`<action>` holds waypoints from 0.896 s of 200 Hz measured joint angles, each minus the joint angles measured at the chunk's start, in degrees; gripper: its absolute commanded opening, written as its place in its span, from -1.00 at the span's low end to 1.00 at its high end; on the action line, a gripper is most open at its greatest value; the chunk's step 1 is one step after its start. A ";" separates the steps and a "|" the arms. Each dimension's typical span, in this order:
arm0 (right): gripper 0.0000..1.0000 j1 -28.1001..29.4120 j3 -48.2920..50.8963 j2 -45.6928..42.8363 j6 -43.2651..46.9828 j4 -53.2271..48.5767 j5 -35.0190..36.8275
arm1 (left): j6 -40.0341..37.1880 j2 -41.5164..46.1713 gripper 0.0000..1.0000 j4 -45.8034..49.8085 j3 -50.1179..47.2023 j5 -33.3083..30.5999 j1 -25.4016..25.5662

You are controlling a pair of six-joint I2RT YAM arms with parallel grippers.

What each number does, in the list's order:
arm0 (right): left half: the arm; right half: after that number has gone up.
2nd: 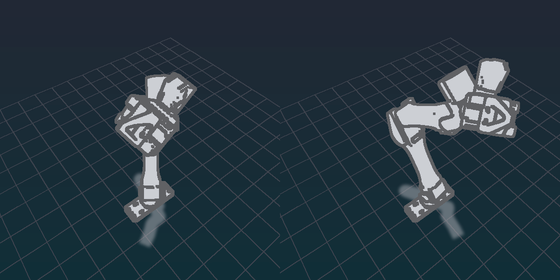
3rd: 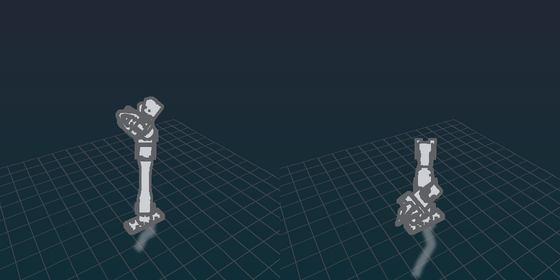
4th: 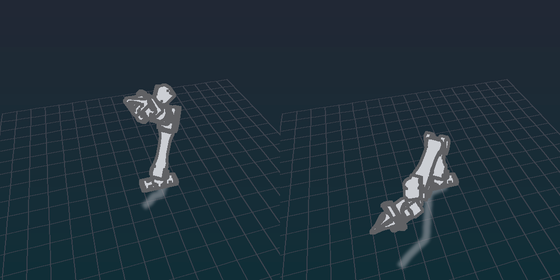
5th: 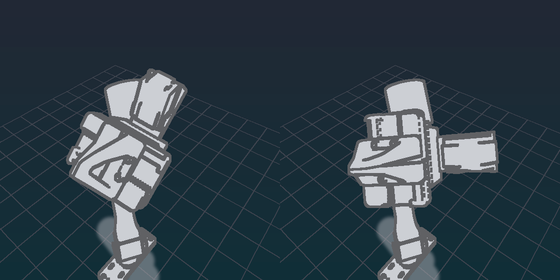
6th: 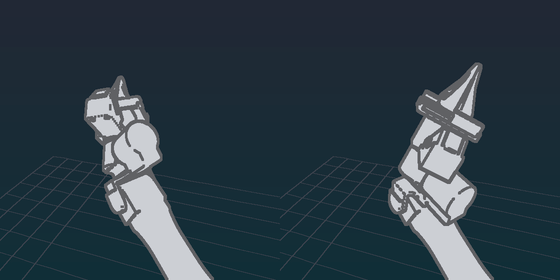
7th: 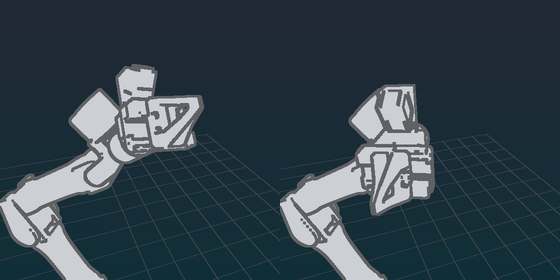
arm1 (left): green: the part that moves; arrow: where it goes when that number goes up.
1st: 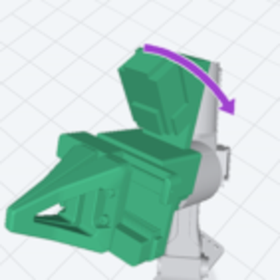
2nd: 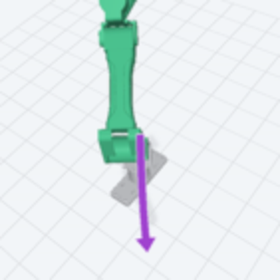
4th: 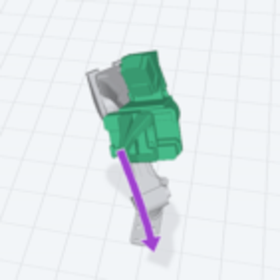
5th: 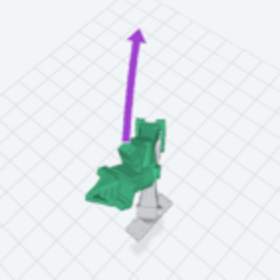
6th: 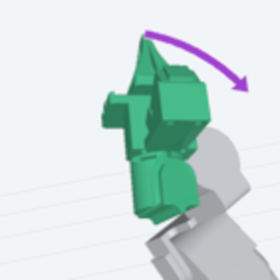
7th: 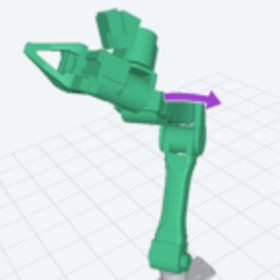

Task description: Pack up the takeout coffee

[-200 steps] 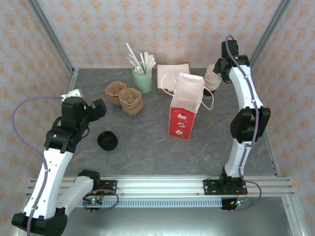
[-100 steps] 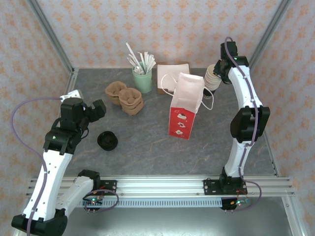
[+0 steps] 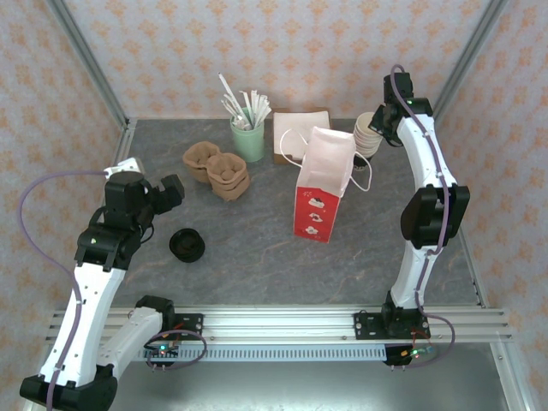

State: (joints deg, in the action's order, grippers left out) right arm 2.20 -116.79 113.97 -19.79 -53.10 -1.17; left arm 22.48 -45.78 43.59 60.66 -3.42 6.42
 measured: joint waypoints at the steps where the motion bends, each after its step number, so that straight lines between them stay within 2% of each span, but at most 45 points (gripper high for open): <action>1: -0.88 0.00 0.00 0.00 -0.11 0.00 0.00 | 0.00 0.02 1.00 0.00 0.00 0.00 0.00; 92: -0.96 0.00 0.46 -1.14 -0.09 0.61 -1.42 | 0.00 0.33 1.00 0.09 0.00 0.00 0.00; 179: -1.00 0.00 0.55 -8.20 -1.14 1.97 -1.68 | -0.02 0.31 1.00 0.83 0.94 0.02 0.00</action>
State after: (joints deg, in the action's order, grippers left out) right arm 2.20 -116.25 105.78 -20.93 -51.13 -2.85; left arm 22.46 -45.47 44.42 61.60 -3.40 6.42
